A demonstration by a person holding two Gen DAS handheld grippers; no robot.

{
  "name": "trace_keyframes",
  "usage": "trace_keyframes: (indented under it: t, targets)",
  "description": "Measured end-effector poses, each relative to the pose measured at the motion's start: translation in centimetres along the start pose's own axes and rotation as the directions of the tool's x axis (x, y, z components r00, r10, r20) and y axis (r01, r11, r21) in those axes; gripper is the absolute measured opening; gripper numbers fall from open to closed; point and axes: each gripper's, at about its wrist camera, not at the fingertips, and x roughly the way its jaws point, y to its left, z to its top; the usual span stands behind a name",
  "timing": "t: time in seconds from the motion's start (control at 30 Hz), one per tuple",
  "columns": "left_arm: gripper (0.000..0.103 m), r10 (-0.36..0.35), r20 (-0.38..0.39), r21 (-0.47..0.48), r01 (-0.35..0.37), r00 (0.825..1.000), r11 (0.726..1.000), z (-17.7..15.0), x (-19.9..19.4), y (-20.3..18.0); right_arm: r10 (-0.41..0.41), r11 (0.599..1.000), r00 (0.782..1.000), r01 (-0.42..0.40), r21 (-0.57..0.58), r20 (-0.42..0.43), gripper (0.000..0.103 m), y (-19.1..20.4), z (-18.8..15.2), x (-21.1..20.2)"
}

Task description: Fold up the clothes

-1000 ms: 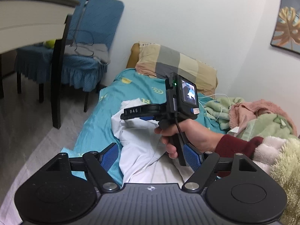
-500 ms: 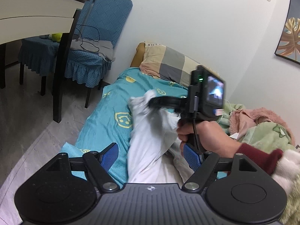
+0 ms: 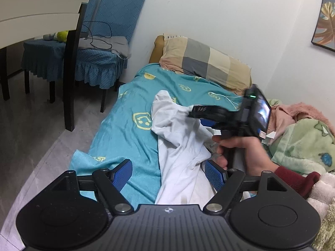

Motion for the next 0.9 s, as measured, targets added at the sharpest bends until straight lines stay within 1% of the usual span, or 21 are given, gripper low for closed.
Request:
trace_keyframes:
  t: [0.03,0.07,0.1,0.17,0.23,0.3,0.33,0.37,0.4,0.43,0.47,0.57,0.63,0.7,0.77,0.8,0.87,0.9]
  targets:
    - [0.078,-0.006,-0.004,-0.006,0.006,1.000,1.000,-0.1,0.1,0.1,0.067,0.998,0.998,-0.067,0.022,0.007,0.072,-0.7,0.2,-0.4]
    - [0.078,-0.010,-0.009,-0.010,0.010,1.000,1.000,-0.2,0.3,0.2,0.106,0.993,0.994,-0.108,0.049,0.040,0.079,-1.3,0.6,-1.0]
    - [0.078,-0.008,-0.016,-0.012,0.008,1.000,1.000,-0.3,0.5,0.2,0.125,0.988,0.990,-0.131,0.087,0.070,0.079,-2.0,1.2,-1.2]
    - [0.078,-0.003,-0.028,-0.021,0.002,1.000,1.000,-0.5,1.0,0.3,0.148,0.968,0.984,-0.165,0.191,0.096,0.079,-3.6,2.2,-1.0]
    - [0.078,-0.004,-0.032,-0.027,0.003,0.999,1.000,-0.5,1.4,0.2,0.137,0.952,0.988,-0.150,0.268,0.066,0.080,-4.9,3.1,0.6]
    - [0.078,0.005,-0.033,-0.020,-0.006,0.999,1.000,-0.6,1.7,0.0,0.156,0.944,0.988,-0.147,0.297,-0.007,0.081,-5.8,3.3,2.4]
    - [0.078,0.012,-0.034,-0.015,-0.013,0.999,1.000,-0.7,1.9,-0.1,0.167,0.948,0.985,-0.147,0.283,-0.045,0.080,-5.6,3.3,3.1]
    - [0.078,0.021,-0.038,-0.012,-0.021,0.999,1.000,-0.7,2.1,-0.2,0.176,0.952,0.981,-0.148,0.267,-0.082,0.068,-5.5,3.3,3.9]
    - [0.078,0.030,-0.041,-0.009,-0.030,0.999,1.000,-0.8,2.3,-0.2,0.173,0.964,0.981,-0.150,0.220,-0.091,0.059,-4.8,3.3,3.9]
    - [0.078,0.032,-0.043,-0.011,-0.033,0.999,0.999,-0.8,2.4,-0.2,0.169,0.974,0.981,-0.151,0.168,-0.094,0.028,-4.1,3.2,3.6]
    - [0.078,0.035,-0.046,-0.013,-0.036,0.998,0.999,-0.8,2.6,-0.2,0.148,0.983,0.984,-0.136,0.122,-0.094,0.008,-3.4,3.2,3.3]
    - [0.078,0.033,-0.050,-0.023,-0.034,0.998,0.999,-0.9,2.7,-0.1,0.109,0.990,0.994,-0.108,0.089,-0.010,0.007,-2.6,3.6,1.6]
    - [0.078,0.034,-0.046,-0.025,-0.035,0.998,0.999,-1.0,2.6,-0.1,0.068,0.992,0.995,-0.075,0.106,0.067,0.007,-2.7,3.9,0.3]
    - [0.078,0.039,-0.044,-0.023,-0.040,0.998,0.999,-1.1,2.6,-0.1,-0.036,0.995,0.995,0.026,0.100,0.097,0.007,-2.6,3.9,0.0]
    - [0.078,0.048,-0.049,-0.018,-0.049,0.998,0.999,-1.1,2.7,-0.1,-0.132,0.987,0.988,0.123,0.105,0.085,0.007,-3.0,3.4,0.9]
    - [0.078,0.054,-0.053,-0.014,-0.055,0.997,0.998,-1.1,2.8,-0.1,-0.167,0.981,0.984,0.159,0.115,0.067,0.007,-3.5,3.0,1.7]
    - [0.078,0.067,-0.064,-0.003,-0.067,0.996,0.998,-1.2,3.2,-0.1,-0.220,0.968,0.976,0.217,0.130,0.008,0.007,-4.7,2.2,3.6]
    - [0.078,0.073,-0.068,0.004,-0.073,0.995,0.997,-1.2,3.3,0.0,-0.225,0.965,0.974,0.226,0.132,-0.019,0.008,-5.1,1.8,4.2]
